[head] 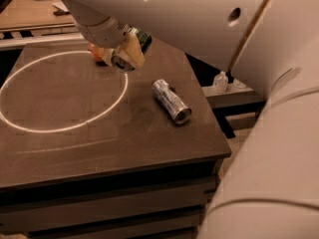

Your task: Place green can upright

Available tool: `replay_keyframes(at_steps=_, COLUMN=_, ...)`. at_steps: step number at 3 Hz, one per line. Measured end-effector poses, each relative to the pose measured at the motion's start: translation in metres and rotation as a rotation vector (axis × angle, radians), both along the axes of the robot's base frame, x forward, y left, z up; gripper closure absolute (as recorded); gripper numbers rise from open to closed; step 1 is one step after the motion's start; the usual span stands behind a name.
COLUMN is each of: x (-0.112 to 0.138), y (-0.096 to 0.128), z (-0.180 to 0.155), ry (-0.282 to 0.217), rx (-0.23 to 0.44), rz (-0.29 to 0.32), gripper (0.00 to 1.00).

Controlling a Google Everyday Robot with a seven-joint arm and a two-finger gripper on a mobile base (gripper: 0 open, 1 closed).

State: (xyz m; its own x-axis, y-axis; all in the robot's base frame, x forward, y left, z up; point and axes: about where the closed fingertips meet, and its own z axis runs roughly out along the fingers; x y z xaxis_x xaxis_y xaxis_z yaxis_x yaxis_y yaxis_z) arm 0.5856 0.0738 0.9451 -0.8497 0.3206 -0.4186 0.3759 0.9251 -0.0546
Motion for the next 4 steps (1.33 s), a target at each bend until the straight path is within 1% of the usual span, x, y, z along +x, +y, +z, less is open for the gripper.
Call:
replay_keyframes(at_steps=1, x=-0.002, y=0.005, z=-0.005, ry=0.006, rx=-0.025, rz=0.099, gripper=1.00)
replay_keyframes(at_steps=2, x=-0.029, y=0.008, z=-0.004, ry=-0.016, rx=-0.019, rz=0.343, gripper=1.00)
replay_keyframes(at_steps=3, x=-0.057, y=-0.005, z=0.008, ry=-0.029, rx=0.056, rz=0.520, gripper=1.00)
replay_keyframes(at_steps=4, x=-0.069, y=-0.003, z=0.010, ry=-0.010, rx=0.060, rz=0.632, gripper=1.00)
